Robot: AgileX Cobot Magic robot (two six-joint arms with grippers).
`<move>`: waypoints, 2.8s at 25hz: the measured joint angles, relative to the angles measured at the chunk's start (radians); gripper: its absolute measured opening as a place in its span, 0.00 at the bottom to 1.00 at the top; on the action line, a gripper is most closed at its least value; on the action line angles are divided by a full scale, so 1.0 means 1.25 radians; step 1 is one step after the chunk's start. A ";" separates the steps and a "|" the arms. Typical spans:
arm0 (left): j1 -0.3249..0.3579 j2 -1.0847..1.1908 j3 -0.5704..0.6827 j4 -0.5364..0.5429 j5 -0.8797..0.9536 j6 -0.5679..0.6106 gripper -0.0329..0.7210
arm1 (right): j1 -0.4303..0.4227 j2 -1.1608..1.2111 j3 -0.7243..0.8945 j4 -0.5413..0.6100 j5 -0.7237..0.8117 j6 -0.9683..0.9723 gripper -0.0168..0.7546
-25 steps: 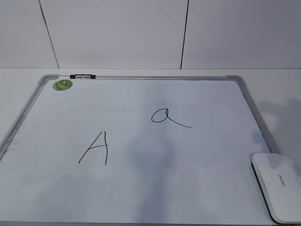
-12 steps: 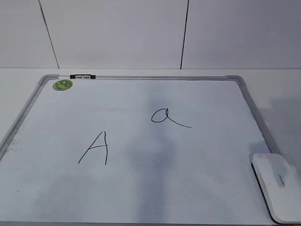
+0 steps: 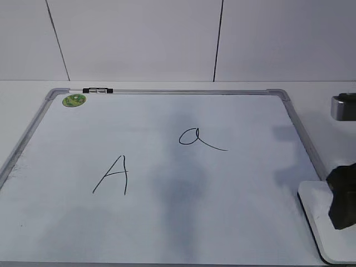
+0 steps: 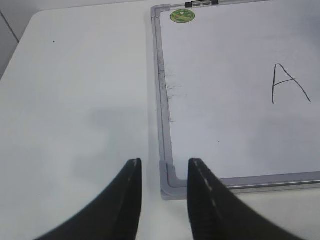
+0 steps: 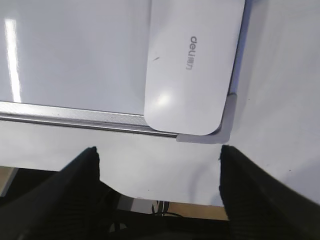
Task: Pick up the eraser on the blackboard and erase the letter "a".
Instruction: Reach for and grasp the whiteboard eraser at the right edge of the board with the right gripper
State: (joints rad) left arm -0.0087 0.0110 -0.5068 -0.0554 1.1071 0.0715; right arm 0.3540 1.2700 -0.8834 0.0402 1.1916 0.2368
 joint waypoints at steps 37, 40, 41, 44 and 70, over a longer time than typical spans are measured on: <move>0.000 0.000 0.000 0.000 0.000 0.000 0.35 | 0.034 0.024 0.000 -0.071 -0.062 0.086 0.82; 0.000 0.000 0.000 0.000 0.000 0.000 0.35 | 0.034 0.024 0.000 -0.073 -0.063 0.085 0.82; 0.000 0.000 0.000 0.000 0.000 0.000 0.35 | 0.034 0.024 0.000 -0.073 -0.063 0.085 0.82; 0.000 0.000 0.000 0.000 0.000 0.000 0.35 | 0.034 0.024 0.000 -0.074 -0.063 0.085 0.82; 0.000 0.000 0.000 0.000 0.000 0.000 0.35 | 0.034 0.086 -0.001 -0.088 -0.065 0.088 0.91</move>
State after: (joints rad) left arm -0.0087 0.0110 -0.5068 -0.0554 1.1071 0.0715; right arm 0.3964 1.3769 -0.8849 -0.0700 1.1100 0.3463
